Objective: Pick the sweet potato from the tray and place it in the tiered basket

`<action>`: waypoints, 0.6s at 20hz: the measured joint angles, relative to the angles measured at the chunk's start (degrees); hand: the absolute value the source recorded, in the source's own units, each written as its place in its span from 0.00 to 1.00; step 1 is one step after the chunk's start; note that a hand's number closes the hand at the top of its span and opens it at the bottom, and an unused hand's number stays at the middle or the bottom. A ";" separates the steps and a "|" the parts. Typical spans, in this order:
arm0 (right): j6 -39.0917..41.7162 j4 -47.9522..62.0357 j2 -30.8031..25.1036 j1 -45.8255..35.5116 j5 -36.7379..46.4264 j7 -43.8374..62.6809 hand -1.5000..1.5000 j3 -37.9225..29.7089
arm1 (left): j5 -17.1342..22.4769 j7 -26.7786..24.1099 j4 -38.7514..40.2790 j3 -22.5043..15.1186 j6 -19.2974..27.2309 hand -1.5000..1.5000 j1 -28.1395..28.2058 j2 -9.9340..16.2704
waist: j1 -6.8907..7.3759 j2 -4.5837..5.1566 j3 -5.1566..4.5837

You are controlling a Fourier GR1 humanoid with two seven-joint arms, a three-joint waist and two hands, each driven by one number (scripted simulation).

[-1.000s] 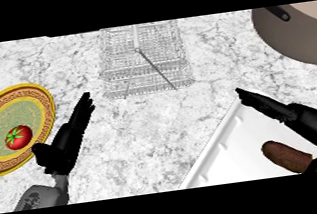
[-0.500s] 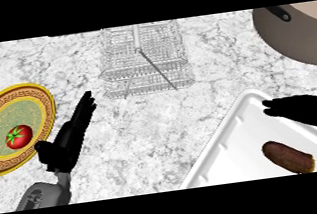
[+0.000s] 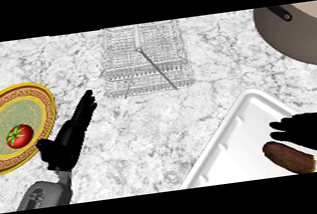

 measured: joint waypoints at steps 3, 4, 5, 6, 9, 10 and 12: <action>-0.94 -0.64 3.00 2.24 3.26 0.78 0.00 -1.71 | -0.65 -0.36 -0.06 0.47 -0.12 0.50 0.44 -0.68 | -0.02 0.01 0.02; -1.02 -0.63 3.78 2.58 5.13 0.68 0.00 -2.02 | -1.02 -0.57 0.45 0.52 -0.01 0.50 0.05 -1.21 | -0.02 0.03 0.03; -1.01 -0.65 4.02 3.77 7.69 -0.21 0.00 -2.39 | -1.20 -0.69 -0.03 0.48 -0.07 0.50 0.68 -1.28 | -0.04 0.02 0.04; -1.10 -0.44 4.69 4.25 10.42 -0.37 0.00 -1.61 | -1.23 -1.28 0.48 0.62 -0.54 0.50 0.91 -1.34 | 0.02 0.04 0.04; -1.17 0.02 6.81 5.51 16.86 0.74 0.00 0.86 | -1.52 -1.28 0.88 1.03 -1.14 0.50 0.79 -1.70 | 0.16 0.07 0.05; -0.81 -0.05 7.71 6.04 18.21 1.21 0.00 1.39 | -1.88 -0.89 0.25 0.86 -1.13 0.50 1.03 -1.96 | 0.19 0.08 0.04; -1.18 1.97 8.94 7.36 21.88 -0.85 0.00 2.24 | -1.54 -0.01 -1.43 1.50 -2.08 0.50 1.77 -1.19 | 0.27 0.06 0.05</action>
